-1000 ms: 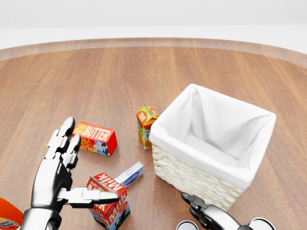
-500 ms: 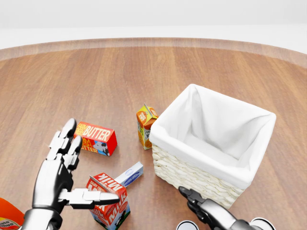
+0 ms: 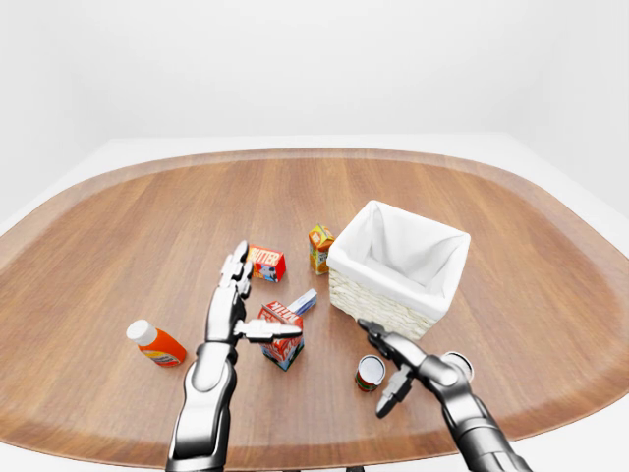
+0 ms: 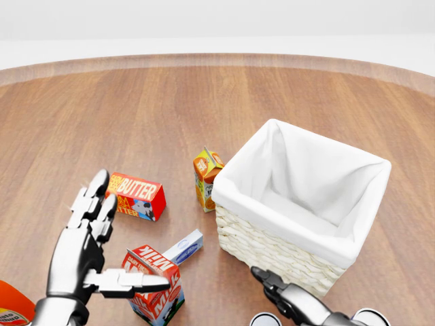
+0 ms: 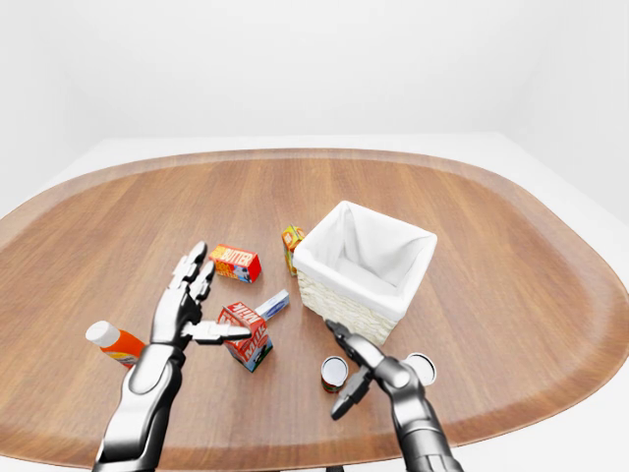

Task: Pick up the tomato sauce, and put it in the basket.

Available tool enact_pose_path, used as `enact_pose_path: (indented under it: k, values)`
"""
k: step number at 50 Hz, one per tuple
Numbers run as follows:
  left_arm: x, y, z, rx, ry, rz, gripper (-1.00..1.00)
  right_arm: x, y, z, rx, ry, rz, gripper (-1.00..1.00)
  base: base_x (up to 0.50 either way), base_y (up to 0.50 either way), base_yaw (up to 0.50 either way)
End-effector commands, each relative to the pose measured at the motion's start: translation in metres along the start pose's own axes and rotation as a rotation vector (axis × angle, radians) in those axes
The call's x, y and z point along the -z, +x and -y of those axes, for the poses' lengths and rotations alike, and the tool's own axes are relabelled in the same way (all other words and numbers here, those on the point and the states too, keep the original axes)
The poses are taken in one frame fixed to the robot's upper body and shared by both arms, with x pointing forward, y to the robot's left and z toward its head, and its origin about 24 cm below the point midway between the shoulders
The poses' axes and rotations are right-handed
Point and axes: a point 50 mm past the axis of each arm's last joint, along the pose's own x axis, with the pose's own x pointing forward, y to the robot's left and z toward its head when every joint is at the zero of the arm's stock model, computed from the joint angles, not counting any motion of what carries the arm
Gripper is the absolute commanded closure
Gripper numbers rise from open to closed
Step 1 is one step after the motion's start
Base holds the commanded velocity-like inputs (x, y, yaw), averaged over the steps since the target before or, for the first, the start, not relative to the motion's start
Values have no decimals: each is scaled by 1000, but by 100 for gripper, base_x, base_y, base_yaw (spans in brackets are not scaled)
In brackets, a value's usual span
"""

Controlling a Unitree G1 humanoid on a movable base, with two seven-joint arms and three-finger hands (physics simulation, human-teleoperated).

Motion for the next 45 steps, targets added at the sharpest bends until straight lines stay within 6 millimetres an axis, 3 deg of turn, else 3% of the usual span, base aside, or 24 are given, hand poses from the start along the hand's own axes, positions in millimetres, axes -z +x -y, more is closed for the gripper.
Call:
enact_pose_path:
  k: [1,18,19,20,21,22,45]
  values:
    - [2,0,0,1,0,-9,-91,2,1,-2,-1,0,-13,-100,0,0,0]
    - [2,0,0,1,0,-7,-91,4,3,-3,-10,11,-24,-100,0,0,0]
    - [1,0,0,1,0,-5,-91,4,3,-3,-12,11,-22,-73,0,0,0]
    - [2,0,0,1,0,-7,-91,4,3,-3,-12,11,-19,-32,0,0,0]
    - [2,0,0,1,0,-7,-91,3,3,-3,-12,11,-13,54,0,0,0]
    - [1,0,0,1,0,-4,-91,2,2,-3,-14,12,-8,100,0,0,0]
    - [0,0,0,1,0,0,-91,-2,1,-3,-8,7,16,100,0,0,0]
